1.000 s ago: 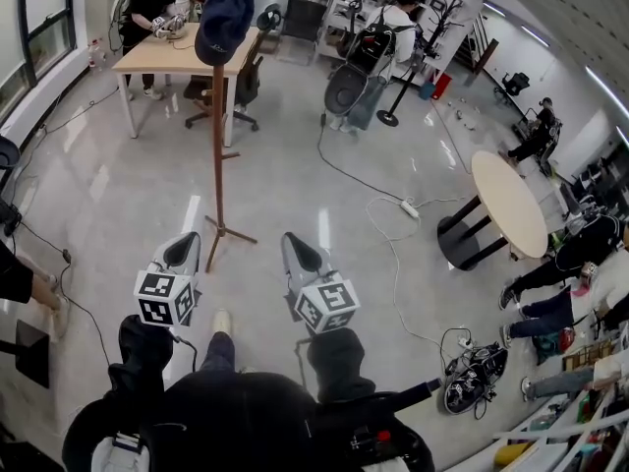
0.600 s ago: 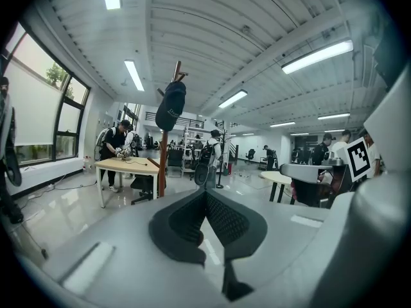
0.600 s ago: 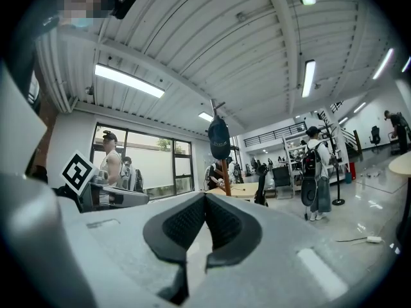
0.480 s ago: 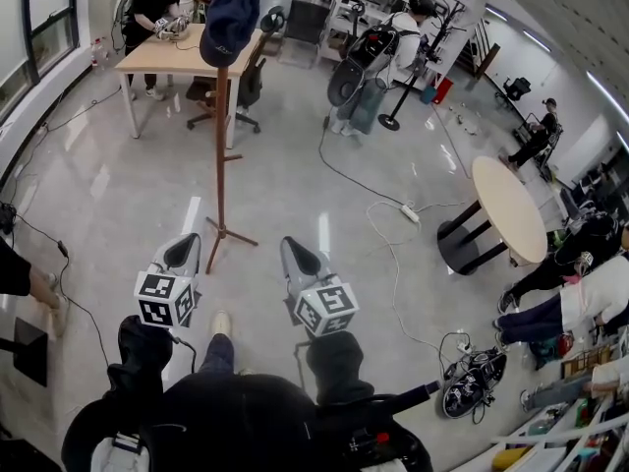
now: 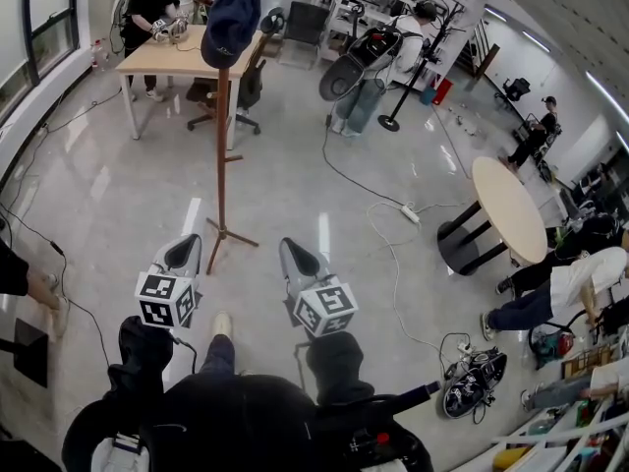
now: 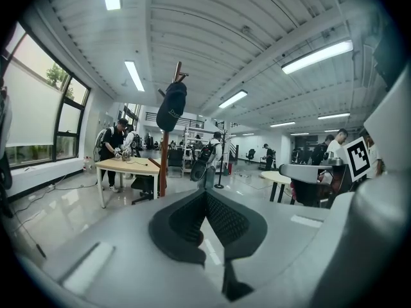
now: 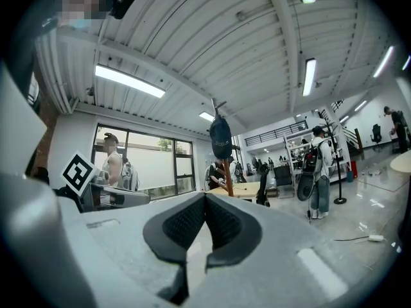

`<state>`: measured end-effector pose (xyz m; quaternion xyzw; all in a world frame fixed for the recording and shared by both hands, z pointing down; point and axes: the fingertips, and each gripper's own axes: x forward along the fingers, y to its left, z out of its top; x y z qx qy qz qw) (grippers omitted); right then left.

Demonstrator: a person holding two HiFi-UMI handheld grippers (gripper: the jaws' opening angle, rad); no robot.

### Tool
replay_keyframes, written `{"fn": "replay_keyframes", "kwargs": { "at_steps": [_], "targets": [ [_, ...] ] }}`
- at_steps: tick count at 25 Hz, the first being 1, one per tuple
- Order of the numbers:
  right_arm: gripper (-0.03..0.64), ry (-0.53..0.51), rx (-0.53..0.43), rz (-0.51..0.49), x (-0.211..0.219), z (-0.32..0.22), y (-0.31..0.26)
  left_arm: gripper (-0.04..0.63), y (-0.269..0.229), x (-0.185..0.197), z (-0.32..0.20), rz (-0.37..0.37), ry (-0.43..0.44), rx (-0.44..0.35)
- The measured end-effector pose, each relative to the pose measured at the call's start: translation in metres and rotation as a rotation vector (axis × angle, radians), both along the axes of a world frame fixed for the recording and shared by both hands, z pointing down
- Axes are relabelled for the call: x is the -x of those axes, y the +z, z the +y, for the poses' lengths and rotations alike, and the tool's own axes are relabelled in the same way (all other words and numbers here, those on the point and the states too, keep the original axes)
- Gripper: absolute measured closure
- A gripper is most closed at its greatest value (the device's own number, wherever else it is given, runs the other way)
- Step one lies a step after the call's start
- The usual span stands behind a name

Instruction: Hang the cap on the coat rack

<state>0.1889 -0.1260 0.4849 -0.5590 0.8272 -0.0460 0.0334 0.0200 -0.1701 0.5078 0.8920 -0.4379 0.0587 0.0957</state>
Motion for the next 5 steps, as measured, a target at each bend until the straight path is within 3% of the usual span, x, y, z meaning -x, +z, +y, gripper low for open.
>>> {"fn": "replay_keyframes", "kwargs": {
  "at_steps": [5],
  "targets": [
    [0.614,-0.002,0.004,0.001,0.0033,0.0003,0.0,0.594,-0.0009,0.0031,-0.0007,0.001,0.0,0.0]
  ]
}}
